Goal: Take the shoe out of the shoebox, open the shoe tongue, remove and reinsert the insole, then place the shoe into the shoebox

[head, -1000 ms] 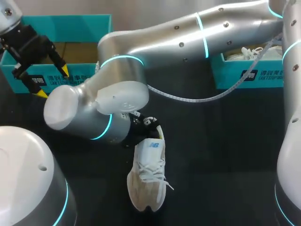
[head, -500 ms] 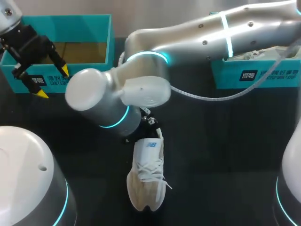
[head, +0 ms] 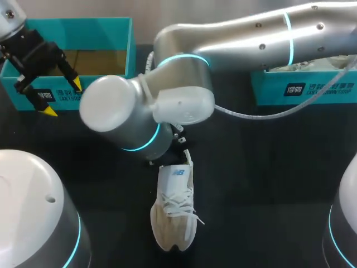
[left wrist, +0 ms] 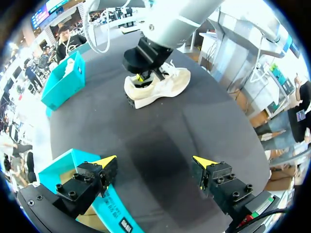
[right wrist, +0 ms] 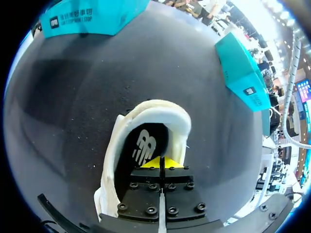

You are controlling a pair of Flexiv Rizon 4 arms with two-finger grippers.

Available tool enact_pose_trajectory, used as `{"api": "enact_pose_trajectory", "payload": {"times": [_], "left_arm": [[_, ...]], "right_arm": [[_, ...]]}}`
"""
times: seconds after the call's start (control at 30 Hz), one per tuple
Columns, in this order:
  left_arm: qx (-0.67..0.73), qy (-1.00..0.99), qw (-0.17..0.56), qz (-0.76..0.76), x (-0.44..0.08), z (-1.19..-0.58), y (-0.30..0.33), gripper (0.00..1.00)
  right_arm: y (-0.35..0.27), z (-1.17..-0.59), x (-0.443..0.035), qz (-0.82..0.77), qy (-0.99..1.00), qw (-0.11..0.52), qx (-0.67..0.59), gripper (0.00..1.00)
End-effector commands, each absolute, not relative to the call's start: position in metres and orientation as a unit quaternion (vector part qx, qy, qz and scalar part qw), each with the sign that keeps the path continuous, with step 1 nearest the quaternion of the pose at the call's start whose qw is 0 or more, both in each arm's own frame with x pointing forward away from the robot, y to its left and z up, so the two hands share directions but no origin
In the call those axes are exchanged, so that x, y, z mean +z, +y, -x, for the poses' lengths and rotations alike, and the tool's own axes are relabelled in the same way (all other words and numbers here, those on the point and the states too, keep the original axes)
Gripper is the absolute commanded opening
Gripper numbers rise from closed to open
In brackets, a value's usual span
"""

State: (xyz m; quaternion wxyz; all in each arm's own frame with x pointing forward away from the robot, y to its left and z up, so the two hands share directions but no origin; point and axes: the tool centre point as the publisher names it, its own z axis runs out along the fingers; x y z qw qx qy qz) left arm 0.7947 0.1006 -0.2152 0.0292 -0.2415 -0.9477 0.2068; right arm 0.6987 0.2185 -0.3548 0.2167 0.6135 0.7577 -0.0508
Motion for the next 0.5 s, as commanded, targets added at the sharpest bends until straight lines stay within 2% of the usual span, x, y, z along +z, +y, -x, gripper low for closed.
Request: {"api": "enact_pose_trajectory", "payload": {"times": [0.03, 0.23, 0.5], "left_arm": [[0.206, -0.948, 0.029, 0.242, -0.215, -0.794, 0.101, 1.0], [0.206, -0.948, 0.029, 0.242, -0.215, -0.794, 0.101, 1.0], [0.206, -0.948, 0.029, 0.242, -0.215, -0.794, 0.101, 1.0]], "right_arm": [[0.23, -0.686, -0.346, -0.749, 0.609, 0.256, -0.036, 0.0], [0.233, -0.68, -0.369, -0.757, 0.597, 0.25, -0.09, 0.0], [0.218, -0.676, -0.386, -0.77, 0.563, 0.274, -0.121, 0.0]]}}
